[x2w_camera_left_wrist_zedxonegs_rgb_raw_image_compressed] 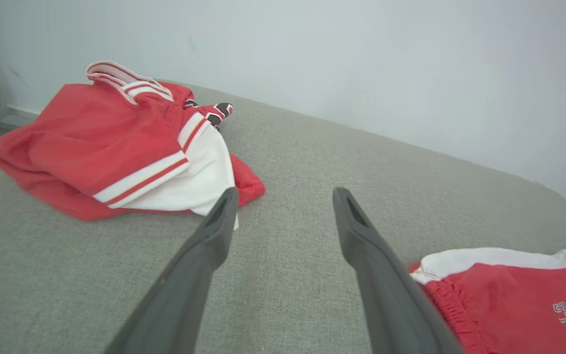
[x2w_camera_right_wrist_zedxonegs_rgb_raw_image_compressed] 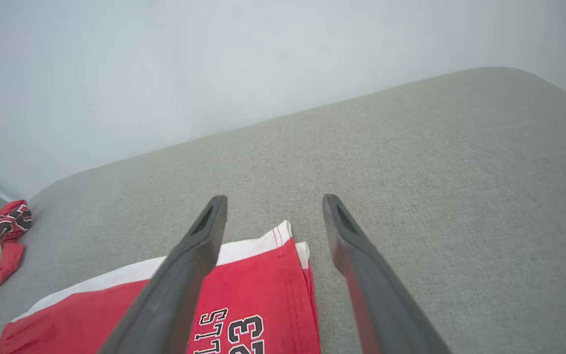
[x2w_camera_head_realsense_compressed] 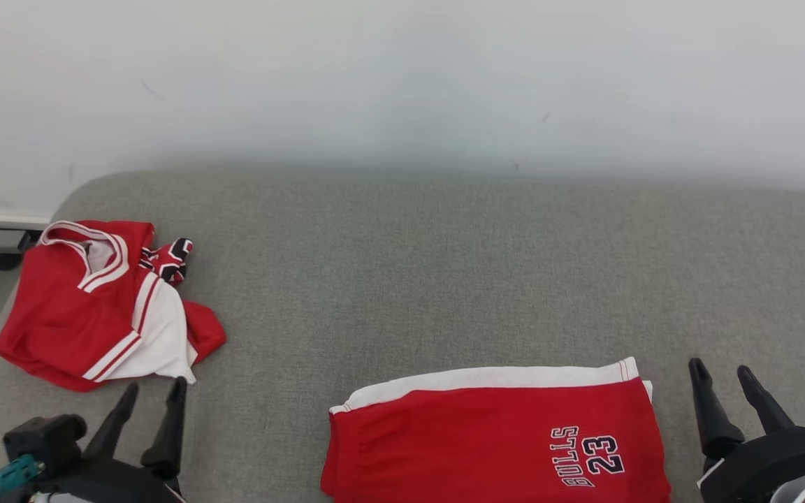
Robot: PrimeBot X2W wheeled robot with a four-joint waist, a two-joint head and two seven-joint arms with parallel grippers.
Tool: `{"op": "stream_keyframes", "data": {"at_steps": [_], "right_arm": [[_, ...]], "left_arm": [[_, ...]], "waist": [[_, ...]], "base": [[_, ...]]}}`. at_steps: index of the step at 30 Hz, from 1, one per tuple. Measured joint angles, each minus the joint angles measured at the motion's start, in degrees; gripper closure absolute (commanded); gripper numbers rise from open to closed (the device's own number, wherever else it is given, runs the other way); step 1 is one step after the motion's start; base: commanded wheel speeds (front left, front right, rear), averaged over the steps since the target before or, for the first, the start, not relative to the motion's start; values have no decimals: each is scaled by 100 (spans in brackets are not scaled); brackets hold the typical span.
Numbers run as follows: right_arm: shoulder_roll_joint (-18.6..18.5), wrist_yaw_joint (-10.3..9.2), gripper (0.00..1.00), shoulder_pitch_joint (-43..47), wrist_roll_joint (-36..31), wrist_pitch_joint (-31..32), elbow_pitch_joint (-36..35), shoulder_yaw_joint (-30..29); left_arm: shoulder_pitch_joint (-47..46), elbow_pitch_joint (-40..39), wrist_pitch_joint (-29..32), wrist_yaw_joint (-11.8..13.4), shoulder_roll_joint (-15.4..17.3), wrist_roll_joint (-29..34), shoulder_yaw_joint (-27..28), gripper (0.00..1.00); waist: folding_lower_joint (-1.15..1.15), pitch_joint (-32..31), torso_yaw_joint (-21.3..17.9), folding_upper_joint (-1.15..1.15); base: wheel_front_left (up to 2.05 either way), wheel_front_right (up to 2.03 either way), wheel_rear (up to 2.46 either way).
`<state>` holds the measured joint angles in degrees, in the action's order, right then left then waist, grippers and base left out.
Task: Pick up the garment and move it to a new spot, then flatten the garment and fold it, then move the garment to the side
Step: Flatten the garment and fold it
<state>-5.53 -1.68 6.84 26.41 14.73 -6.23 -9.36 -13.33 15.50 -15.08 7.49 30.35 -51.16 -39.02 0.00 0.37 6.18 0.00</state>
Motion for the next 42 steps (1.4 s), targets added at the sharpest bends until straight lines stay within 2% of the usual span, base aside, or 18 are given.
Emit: {"op": "stream_keyframes", "data": {"at_steps": [5, 11, 21, 42], "right_arm": [[102, 199, 0, -17, -82, -595, -102, 236], [207, 277, 0, -7, -91, -1110, 92, 477], [227, 320, 0, 209, -89, -1539, 330, 492], [242, 421, 0, 156, -125, -1873, 634, 677]], "left_arm": [[279, 32, 24, 4, -350, 421, 628, 0], [678, -234, 25, 4, -690, 1099, 1025, 0], [996, -630, 25, 3, -703, 1802, 1045, 0], [1326, -1034, 45, 4, -921, 2313, 1411, 0]], "waist": [[0, -176, 72, 0], [0, -352, 163, 0], [0, -419, 116, 0], [1, -295, -83, 0]], "base": [[0, 0, 0], [0, 0, 0], [0, 0, 0], [0, 0, 0]]}}
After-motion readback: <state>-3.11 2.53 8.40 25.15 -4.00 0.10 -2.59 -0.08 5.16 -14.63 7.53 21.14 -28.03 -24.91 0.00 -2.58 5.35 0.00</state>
